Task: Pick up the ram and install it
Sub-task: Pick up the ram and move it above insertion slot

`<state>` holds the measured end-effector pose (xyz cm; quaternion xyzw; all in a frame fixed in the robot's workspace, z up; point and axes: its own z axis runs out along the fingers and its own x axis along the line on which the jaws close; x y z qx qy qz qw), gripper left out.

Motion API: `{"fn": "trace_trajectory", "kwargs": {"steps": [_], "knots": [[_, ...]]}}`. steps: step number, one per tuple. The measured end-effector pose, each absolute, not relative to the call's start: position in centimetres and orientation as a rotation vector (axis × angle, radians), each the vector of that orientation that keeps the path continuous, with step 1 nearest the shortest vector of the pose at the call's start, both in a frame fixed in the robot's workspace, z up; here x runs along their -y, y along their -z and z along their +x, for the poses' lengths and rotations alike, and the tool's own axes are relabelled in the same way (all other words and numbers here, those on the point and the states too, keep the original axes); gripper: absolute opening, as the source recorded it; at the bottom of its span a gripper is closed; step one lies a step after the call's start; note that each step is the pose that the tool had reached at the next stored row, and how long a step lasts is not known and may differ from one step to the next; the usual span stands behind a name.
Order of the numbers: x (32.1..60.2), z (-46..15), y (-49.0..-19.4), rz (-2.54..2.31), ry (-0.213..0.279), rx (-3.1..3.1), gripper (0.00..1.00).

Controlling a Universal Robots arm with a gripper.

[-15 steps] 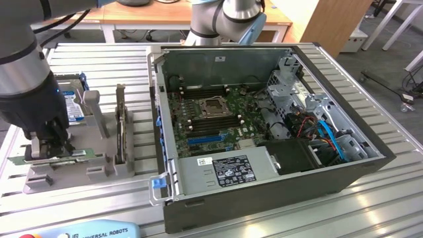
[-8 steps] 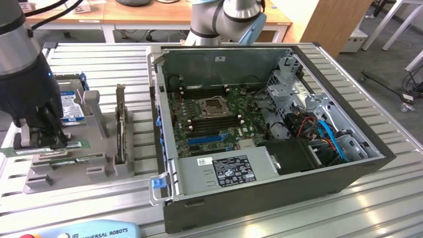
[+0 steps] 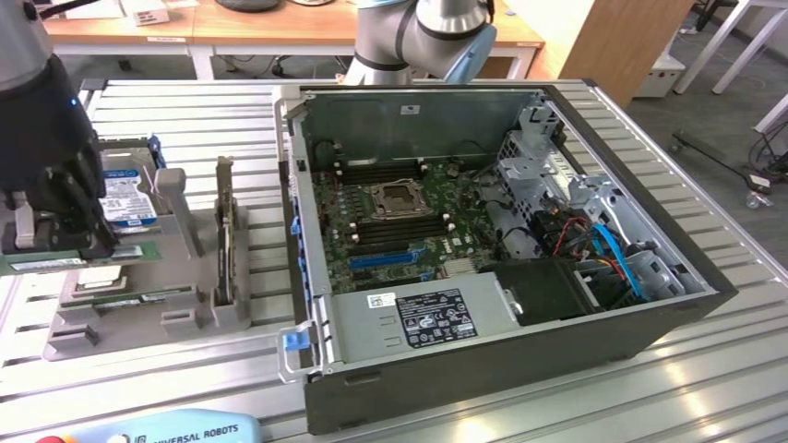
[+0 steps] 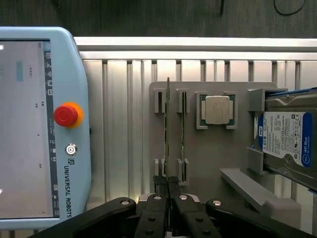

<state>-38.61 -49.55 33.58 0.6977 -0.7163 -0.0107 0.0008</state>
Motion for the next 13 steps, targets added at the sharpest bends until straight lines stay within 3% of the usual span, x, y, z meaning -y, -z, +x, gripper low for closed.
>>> {"fn": "trace_trajectory", "kwargs": {"steps": [13], "knots": [[49.6,-38.6,-37.6,2.191,0.034,2.249,0.12]]}}
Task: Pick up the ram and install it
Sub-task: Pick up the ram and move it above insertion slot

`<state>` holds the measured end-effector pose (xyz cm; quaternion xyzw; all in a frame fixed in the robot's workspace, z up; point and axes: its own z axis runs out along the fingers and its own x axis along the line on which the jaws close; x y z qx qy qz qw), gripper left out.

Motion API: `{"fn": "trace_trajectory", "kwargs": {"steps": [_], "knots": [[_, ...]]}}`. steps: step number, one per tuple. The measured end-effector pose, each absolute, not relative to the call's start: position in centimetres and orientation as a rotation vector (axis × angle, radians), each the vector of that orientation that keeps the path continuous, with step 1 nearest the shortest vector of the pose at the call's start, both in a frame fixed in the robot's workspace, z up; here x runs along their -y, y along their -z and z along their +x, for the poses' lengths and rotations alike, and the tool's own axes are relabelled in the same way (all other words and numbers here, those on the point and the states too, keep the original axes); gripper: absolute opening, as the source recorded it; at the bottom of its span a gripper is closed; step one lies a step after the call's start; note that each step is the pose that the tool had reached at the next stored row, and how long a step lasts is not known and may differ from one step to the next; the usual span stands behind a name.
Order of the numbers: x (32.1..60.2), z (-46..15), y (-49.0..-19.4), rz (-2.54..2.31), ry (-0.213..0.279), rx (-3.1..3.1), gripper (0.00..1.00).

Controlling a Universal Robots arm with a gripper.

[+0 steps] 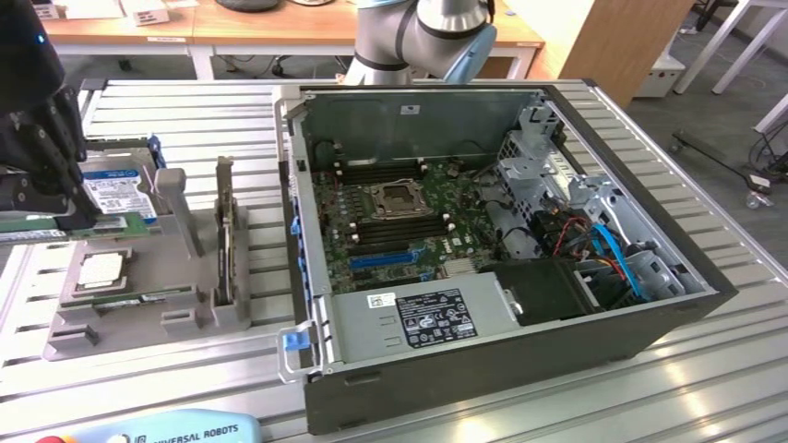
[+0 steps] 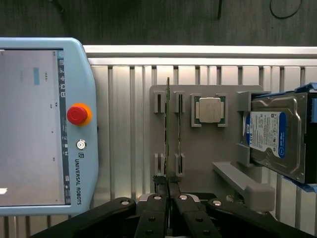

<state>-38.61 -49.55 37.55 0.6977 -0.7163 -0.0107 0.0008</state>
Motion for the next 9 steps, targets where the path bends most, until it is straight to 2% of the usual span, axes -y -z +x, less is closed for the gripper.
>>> {"fn": "trace_trajectory", "kwargs": {"steps": [9], "knots": [[49.6,-38.6,-39.4,2.191,0.034,2.249,0.12]]}}
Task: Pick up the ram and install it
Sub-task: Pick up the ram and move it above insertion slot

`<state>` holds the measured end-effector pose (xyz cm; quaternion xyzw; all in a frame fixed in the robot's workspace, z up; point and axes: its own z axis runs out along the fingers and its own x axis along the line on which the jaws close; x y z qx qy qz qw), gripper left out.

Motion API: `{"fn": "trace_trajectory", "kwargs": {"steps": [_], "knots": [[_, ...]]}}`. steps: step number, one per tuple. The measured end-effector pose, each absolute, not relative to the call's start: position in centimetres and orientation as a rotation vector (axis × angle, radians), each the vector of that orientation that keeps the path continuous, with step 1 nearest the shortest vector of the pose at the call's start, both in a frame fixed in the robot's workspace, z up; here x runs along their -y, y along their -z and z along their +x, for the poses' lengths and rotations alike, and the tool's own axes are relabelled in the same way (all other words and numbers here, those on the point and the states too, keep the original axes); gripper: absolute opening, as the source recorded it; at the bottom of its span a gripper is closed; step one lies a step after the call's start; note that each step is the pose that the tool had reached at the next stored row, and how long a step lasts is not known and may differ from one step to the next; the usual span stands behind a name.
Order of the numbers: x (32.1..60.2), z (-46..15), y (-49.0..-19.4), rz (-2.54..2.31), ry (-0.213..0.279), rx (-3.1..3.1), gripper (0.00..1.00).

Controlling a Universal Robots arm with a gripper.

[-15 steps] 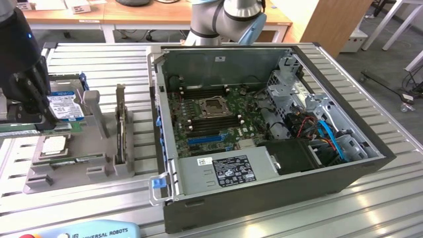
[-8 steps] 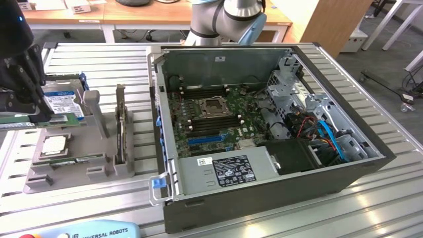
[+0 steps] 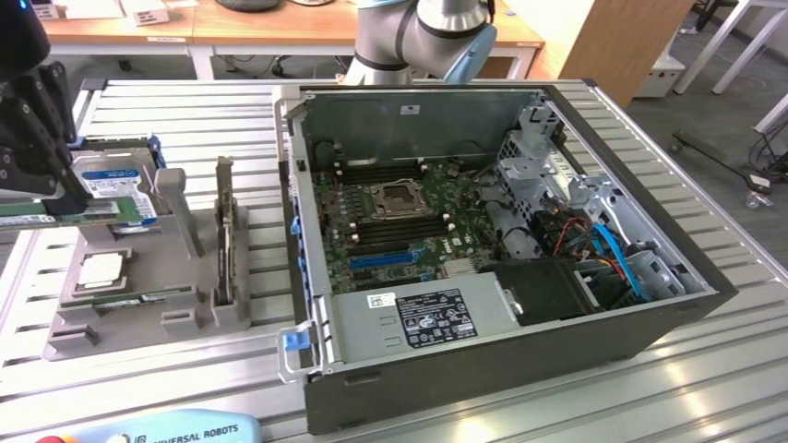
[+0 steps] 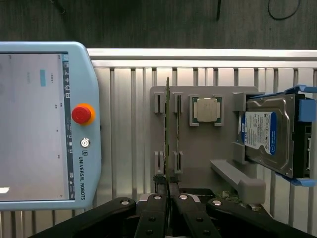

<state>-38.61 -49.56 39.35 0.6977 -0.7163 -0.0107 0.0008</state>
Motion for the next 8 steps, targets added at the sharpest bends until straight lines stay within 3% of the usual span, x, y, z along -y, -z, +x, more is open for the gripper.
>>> {"fn": "trace_trajectory", "kwargs": {"steps": [8], "knots": [[49.56,-38.61,-39.62,2.191,0.034,2.249,0.12]]}}
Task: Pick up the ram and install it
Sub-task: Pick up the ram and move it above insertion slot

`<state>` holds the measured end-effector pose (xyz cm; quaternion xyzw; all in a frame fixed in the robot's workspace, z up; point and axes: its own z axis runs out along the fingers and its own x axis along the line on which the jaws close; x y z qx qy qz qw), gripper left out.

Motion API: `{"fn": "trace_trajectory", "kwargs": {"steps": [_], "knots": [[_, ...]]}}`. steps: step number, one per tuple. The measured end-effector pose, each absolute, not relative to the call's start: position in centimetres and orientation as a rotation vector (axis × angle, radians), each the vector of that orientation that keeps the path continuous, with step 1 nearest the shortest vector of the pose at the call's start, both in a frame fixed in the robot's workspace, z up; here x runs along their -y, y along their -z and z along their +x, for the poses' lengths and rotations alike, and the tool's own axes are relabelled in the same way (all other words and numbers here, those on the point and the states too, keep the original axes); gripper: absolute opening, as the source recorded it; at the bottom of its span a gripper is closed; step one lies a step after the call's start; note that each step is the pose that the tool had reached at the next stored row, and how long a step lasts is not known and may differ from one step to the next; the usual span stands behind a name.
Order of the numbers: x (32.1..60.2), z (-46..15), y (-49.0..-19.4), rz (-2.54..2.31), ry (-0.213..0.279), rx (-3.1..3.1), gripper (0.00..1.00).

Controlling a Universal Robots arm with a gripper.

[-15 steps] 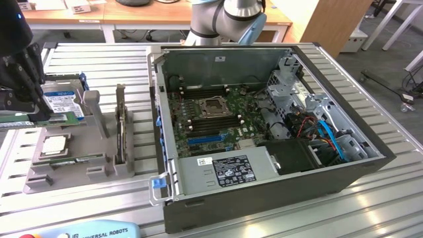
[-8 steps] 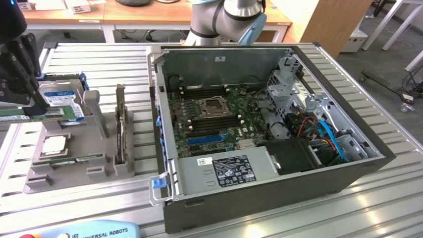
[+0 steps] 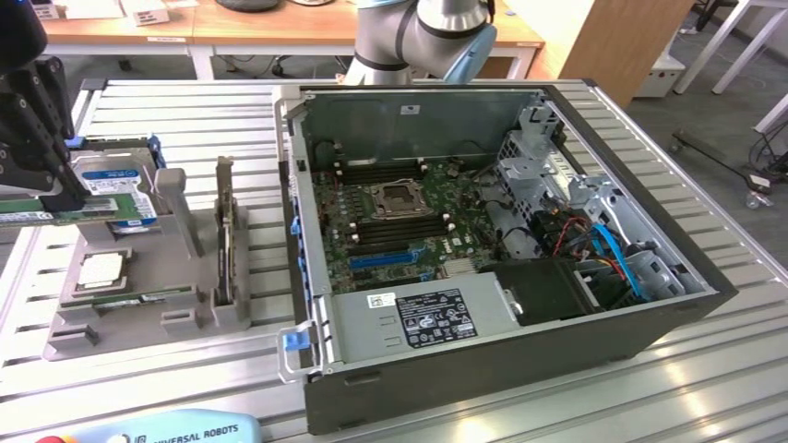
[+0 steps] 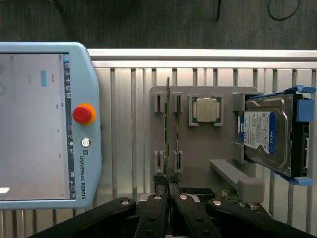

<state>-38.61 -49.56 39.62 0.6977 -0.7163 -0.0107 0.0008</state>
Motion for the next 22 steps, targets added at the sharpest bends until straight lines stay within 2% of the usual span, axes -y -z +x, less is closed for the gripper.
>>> {"fn": "trace_trajectory", "kwargs": {"steps": [22], "knots": [[49.6,-35.9,-39.6,2.196,0.034,2.244,0.12]]}}
